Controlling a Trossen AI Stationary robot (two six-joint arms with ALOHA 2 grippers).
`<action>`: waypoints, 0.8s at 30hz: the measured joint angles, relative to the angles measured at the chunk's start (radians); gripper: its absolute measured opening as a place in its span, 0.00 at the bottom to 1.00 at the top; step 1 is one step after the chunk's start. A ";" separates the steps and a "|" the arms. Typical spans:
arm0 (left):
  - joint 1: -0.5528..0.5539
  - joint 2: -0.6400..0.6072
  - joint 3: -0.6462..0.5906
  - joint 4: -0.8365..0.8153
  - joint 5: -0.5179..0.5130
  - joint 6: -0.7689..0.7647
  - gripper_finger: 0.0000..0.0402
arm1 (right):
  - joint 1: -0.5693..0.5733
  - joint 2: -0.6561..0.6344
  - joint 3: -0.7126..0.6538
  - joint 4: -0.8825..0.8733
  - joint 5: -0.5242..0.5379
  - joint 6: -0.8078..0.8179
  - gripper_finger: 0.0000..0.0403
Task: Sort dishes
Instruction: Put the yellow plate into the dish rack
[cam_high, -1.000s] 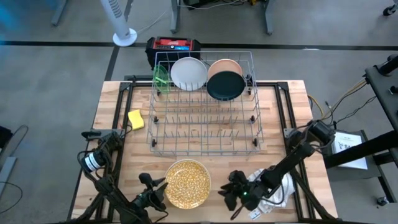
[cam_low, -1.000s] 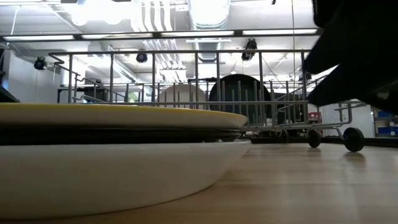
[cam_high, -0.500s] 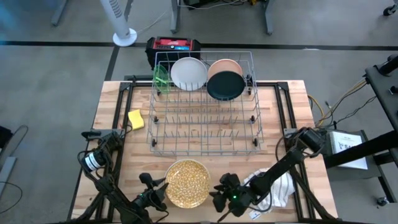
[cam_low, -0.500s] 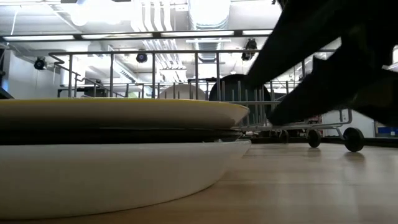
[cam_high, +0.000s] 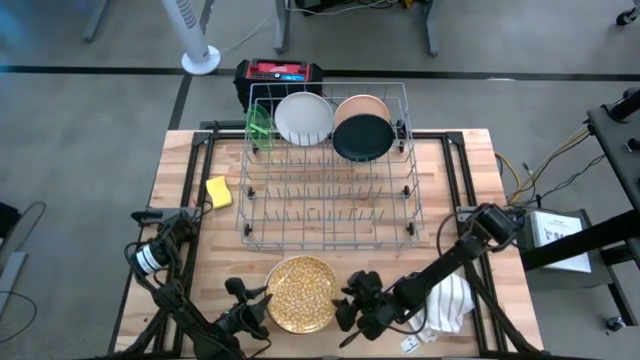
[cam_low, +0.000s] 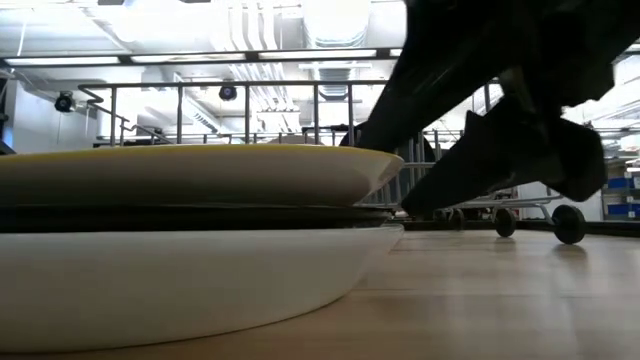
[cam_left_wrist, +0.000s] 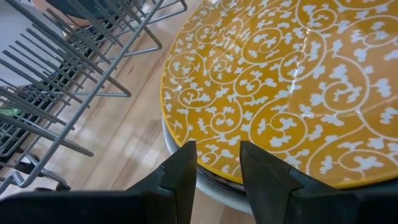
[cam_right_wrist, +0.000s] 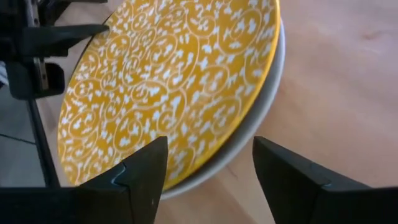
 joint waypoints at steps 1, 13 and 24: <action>0.000 0.000 0.000 0.001 -0.003 0.001 0.29 | -0.004 0.000 0.000 0.000 0.000 -0.007 0.57; 0.002 0.001 0.000 0.006 -0.010 0.001 0.29 | -0.039 0.000 0.006 0.020 0.000 -0.060 0.55; 0.007 0.003 -0.001 0.028 -0.038 0.001 0.29 | -0.065 0.000 0.005 0.038 0.000 -0.113 0.51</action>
